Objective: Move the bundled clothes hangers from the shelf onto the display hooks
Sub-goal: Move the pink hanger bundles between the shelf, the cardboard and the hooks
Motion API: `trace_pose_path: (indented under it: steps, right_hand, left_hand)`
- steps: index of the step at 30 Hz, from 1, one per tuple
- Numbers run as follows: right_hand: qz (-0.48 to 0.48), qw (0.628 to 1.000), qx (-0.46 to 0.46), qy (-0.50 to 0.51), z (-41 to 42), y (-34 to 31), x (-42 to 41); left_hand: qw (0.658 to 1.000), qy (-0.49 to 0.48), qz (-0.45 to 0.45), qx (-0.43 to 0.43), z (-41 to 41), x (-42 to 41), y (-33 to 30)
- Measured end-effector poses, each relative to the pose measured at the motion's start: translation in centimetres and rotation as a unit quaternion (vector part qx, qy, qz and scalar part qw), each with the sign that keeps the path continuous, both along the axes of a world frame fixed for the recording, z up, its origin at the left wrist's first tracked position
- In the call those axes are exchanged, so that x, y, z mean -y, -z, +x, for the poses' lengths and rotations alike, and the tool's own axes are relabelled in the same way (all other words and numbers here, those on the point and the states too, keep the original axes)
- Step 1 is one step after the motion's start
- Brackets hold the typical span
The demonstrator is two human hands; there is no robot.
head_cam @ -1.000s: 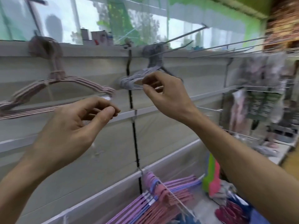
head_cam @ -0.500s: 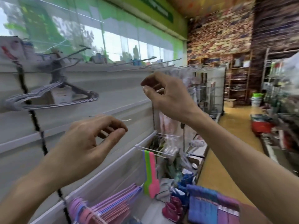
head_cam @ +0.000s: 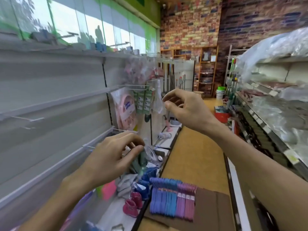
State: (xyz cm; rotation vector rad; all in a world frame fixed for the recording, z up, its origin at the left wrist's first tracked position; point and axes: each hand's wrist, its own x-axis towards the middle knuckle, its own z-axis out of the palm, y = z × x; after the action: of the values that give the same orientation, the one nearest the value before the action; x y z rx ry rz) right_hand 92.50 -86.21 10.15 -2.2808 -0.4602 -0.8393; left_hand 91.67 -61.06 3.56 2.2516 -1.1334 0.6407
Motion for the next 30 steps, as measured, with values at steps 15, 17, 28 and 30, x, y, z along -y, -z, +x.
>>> trace_pose_path:
  steps: [15,17,28,30]
  right_hand:
    - [-0.008,0.973,-0.150,0.173,11.4,11.3,15.9]
    - [-0.002,0.968,-0.166,0.189,13.7,12.4,17.7]
    - [0.077,0.919,-0.258,0.287,27.7,22.5,28.2]
    - [0.095,0.910,-0.274,0.297,29.4,25.0,30.0]
  left_hand:
    - [0.991,0.076,0.005,-0.113,16.8,14.6,8.6]
    - [0.988,0.087,0.002,-0.127,19.8,16.5,9.1]
    - [0.965,0.106,0.029,-0.238,40.7,28.2,17.1]
    - [0.958,0.102,0.028,-0.266,43.1,30.1,18.9]
